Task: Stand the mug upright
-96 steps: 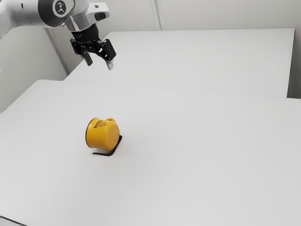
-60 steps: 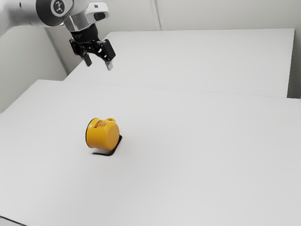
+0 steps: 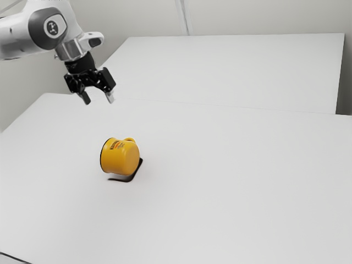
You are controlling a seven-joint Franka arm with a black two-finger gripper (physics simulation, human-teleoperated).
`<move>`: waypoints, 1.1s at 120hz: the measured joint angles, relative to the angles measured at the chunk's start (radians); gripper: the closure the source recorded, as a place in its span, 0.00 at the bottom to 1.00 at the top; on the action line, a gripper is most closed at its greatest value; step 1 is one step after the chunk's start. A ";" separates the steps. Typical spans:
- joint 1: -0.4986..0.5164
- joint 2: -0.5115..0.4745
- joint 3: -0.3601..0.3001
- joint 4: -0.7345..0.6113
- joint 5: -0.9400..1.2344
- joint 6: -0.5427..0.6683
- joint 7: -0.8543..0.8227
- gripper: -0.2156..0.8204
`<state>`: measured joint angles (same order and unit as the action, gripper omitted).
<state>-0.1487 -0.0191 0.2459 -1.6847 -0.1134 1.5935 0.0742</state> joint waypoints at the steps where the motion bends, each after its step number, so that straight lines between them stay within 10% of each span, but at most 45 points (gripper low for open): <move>1: 0.003 0.000 0.004 -0.002 -0.003 0.002 0.003 0.21; 59: -0.007 0.134 0.237 -0.095 -0.328 0.062 0.452 0.21; 132: 0.169 0.330 0.249 -0.131 -0.621 0.012 0.840 0.21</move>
<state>0.0204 0.3111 0.4954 -1.8154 -0.7343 1.6055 0.9138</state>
